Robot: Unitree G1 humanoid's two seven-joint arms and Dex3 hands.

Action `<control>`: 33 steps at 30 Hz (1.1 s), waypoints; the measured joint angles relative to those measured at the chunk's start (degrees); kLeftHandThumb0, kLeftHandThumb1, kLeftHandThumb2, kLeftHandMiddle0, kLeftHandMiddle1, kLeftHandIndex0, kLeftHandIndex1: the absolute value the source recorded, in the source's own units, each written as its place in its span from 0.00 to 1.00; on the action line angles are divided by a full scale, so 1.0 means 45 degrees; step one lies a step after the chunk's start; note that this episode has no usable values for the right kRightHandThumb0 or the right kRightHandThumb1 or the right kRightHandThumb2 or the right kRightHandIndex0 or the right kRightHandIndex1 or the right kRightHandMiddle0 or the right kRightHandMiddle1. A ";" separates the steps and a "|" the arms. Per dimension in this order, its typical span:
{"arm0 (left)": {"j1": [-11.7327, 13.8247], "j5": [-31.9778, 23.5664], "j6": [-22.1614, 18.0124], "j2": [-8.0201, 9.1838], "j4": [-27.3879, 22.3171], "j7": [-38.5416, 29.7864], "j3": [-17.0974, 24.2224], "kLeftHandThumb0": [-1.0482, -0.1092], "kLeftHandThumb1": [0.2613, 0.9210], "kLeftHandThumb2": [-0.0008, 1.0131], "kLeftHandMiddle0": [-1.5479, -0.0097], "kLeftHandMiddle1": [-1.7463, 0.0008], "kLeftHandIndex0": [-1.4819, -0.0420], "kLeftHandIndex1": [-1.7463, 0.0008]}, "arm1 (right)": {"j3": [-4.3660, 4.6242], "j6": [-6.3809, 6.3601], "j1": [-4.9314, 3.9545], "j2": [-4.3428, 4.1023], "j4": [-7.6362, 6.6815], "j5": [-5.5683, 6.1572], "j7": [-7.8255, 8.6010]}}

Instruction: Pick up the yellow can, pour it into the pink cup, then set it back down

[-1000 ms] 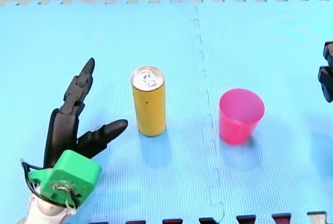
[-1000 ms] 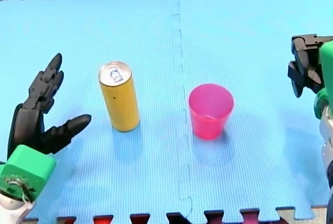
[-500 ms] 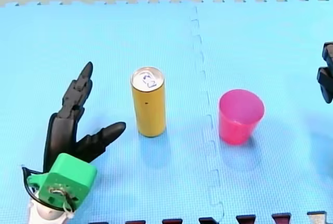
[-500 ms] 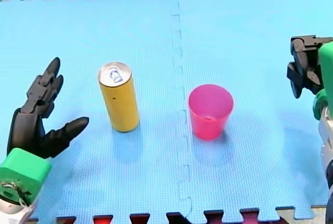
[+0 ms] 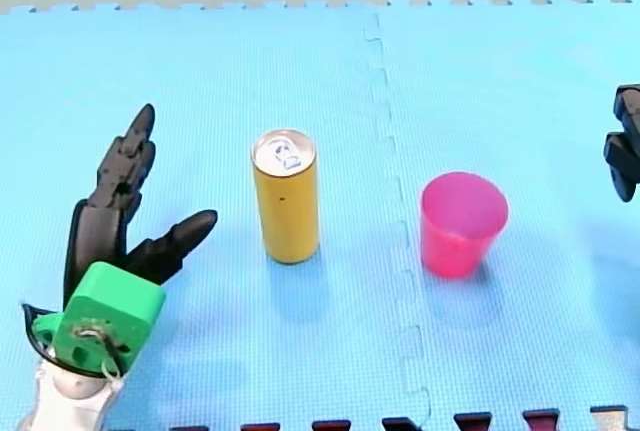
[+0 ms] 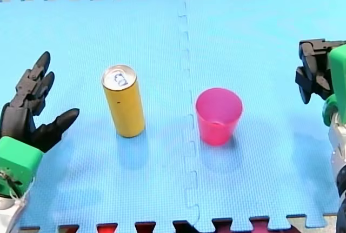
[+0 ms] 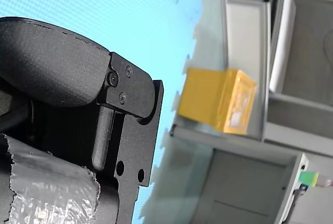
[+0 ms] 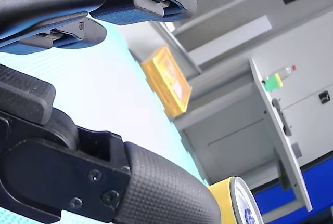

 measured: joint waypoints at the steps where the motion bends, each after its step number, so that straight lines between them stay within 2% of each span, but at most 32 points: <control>1: -0.0023 -0.0092 0.0000 -0.0023 0.0032 -0.0105 0.0051 0.00 1.00 0.12 0.79 0.99 0.85 1.00 | -0.0002 -0.0001 0.0001 0.0001 0.0000 0.0001 0.0002; 9: -0.0109 -0.0348 0.0001 -0.0226 0.0118 -0.0464 0.0193 0.00 1.00 0.12 0.79 0.99 0.84 0.99 | -0.0043 -0.0033 0.0020 0.0011 0.0000 0.0029 0.0090; 17: -0.0307 -0.0220 0.0031 -0.0634 0.0524 -0.0344 0.0104 0.00 1.00 0.11 0.78 0.99 0.84 0.99 | -0.0080 -0.0067 0.0056 0.0013 0.0000 0.0034 0.0186; 33: -0.0525 -0.0346 -0.0136 -0.0875 0.0807 -0.0741 0.0139 0.00 1.00 0.08 0.78 0.99 0.83 1.00 | -0.0152 -0.0070 0.0068 -0.0022 0.0008 0.0044 0.0218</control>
